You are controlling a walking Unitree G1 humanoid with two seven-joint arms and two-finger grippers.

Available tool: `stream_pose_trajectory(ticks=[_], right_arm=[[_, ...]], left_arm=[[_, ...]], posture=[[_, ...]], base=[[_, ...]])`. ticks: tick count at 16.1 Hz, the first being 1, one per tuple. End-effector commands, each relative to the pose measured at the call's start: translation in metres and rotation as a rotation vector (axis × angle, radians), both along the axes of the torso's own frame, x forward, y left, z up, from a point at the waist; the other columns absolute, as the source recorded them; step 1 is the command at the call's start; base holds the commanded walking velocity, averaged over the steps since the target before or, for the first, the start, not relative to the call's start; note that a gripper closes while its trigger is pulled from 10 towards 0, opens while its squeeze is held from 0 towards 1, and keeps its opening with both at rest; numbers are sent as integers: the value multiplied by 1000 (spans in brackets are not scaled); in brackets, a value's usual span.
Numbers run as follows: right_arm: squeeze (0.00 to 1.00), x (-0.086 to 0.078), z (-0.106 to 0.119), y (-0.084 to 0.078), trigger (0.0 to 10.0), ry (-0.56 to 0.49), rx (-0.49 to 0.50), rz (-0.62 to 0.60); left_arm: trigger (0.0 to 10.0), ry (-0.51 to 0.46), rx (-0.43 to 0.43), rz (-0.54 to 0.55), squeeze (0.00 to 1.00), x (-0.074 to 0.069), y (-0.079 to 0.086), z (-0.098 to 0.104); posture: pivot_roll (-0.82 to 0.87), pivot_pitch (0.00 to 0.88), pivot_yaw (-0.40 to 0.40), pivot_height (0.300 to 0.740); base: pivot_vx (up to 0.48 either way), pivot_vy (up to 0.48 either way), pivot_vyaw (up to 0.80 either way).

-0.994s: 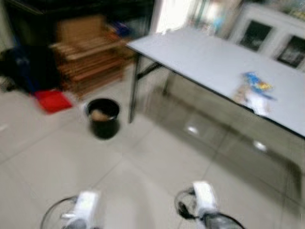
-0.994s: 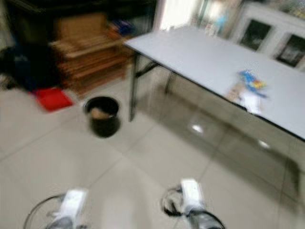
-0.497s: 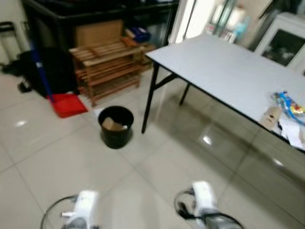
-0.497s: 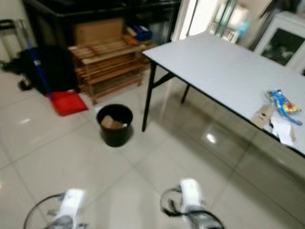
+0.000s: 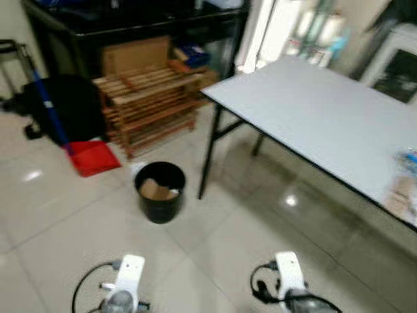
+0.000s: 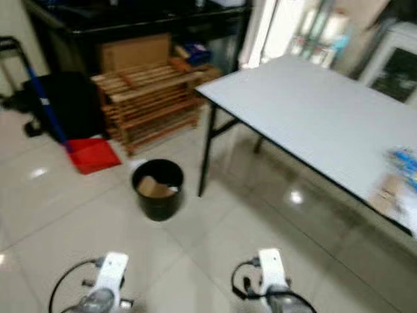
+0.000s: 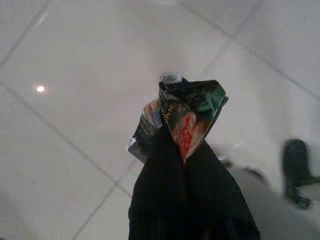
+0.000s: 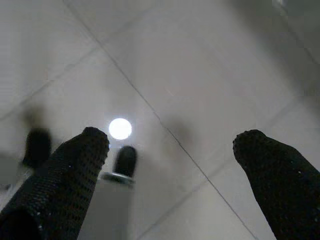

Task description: Picking trash to rubbish bin

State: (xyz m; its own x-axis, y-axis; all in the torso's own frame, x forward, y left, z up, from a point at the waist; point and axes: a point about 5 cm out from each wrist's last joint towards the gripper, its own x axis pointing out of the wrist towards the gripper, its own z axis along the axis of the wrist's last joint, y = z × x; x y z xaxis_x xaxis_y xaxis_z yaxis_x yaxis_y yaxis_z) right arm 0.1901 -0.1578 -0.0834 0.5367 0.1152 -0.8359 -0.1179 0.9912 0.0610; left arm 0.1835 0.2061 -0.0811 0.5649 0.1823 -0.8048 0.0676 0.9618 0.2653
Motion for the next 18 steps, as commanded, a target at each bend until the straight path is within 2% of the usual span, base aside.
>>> stream_pose_trajectory(ticks=[1, 4, 7, 8, 18], right_arm=[[0, 1, 1, -7, 10000, -1, -11, -11], [0, 1, 1, -7, 10000, 1, -22, 8], [0, 0, 1, -6, 10000, -2, -29, 25], [0, 1, 1, -5, 10000, -5, -16, -5], [0, 1, 1, -6, 10000, -3, -16, -2]], left_arm=[[10000, 7, -6, -6, 0, -1, -3, -1], [10000, 7, -6, -6, 0, -1, -4, -1], [10000, 8, -6, -6, 0, -1, -3, -1], [10000, 7, -6, -5, 0, -1, -3, -1], [10000, 6, -6, -4, 0, -1, -4, -1]], posture=[[-22, 45, -128, 740], [-21, 42, -128, 740], [-20, 43, -130, 740], [-19, 43, -131, 740], [-18, 43, -131, 740]], base=[[480, 0, 0], [477, 0, 0], [475, 0, 688], [480, 0, 0], [474, 0, 0]])
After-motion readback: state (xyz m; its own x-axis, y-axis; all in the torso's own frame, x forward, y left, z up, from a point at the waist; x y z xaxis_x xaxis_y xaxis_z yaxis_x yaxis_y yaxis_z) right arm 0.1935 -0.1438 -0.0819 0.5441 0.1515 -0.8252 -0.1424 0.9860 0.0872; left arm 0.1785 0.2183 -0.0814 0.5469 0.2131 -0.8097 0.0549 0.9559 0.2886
